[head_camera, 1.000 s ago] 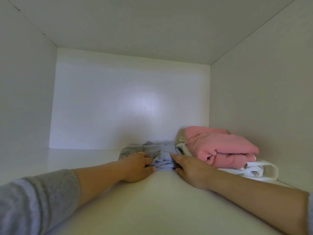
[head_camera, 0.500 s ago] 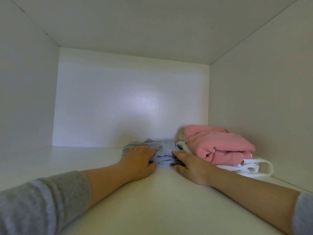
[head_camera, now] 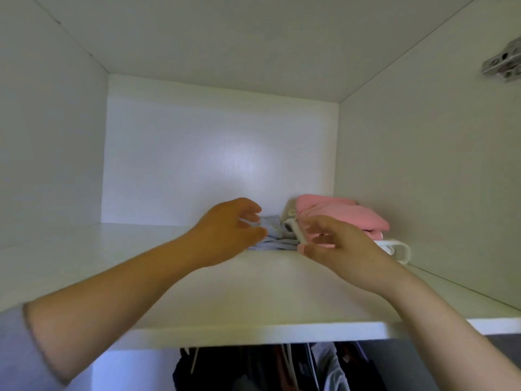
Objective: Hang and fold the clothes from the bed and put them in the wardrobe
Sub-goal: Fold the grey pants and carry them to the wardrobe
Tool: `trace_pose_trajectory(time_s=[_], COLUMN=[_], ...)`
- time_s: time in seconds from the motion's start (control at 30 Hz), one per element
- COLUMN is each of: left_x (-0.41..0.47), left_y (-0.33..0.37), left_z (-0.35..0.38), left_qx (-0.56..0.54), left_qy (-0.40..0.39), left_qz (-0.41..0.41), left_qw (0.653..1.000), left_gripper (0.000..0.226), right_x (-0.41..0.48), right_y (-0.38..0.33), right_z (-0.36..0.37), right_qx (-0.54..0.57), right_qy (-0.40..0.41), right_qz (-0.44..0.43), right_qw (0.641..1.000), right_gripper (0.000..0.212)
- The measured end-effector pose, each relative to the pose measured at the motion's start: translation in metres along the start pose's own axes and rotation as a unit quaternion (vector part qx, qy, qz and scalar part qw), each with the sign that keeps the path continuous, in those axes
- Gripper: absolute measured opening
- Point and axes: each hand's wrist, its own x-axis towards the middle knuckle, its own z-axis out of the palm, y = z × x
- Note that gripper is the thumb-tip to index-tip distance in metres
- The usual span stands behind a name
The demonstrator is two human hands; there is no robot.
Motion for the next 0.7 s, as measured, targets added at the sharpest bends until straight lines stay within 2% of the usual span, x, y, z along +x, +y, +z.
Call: trace_pose_trajectory(time_s=[0.13, 0.2, 0.27, 0.33, 0.37, 0.5, 0.7], left_x=[-0.054, -0.086, -0.117, -0.143, -0.157, -0.209, -0.284], left_y=[0.03, 0.049, 0.068, 0.082, 0.088, 0.099, 0.101], left_z=[0.01, 0.023, 0.037, 0.052, 0.059, 0.08, 0.066], left_qx=[-0.108, -0.18, -0.25, -0.294, -0.306, -0.316, -0.261], left_qy=[0.055, 0.098, 0.141, 0.189, 0.213, 0.286, 0.355], left_qz=[-0.001, 0.002, -0.005, -0.016, -0.022, -0.066, -0.144], left_qw=[0.993, 0.979, 0.958, 0.937, 0.928, 0.902, 0.886], left_gripper=[0.032, 0.029, 0.026, 0.026, 0.027, 0.028, 0.026], right_x=[-0.046, -0.078, -0.111, -0.133, -0.141, -0.163, -0.193], right_y=[-0.017, -0.022, -0.026, -0.029, -0.03, -0.031, -0.053], right_z=[0.0, 0.004, 0.011, 0.019, 0.023, 0.031, 0.063], right_qx=[0.17, 0.293, 0.432, 0.521, 0.536, 0.572, 0.592], right_qy=[0.119, 0.15, 0.157, 0.137, 0.119, 0.043, -0.048], right_qz=[-0.039, -0.049, -0.037, -0.016, -0.011, -0.012, -0.015], right_qw=[0.977, 0.943, 0.887, 0.842, 0.835, 0.819, 0.805], right_gripper=[0.031, 0.025, 0.021, 0.031, 0.035, 0.042, 0.031])
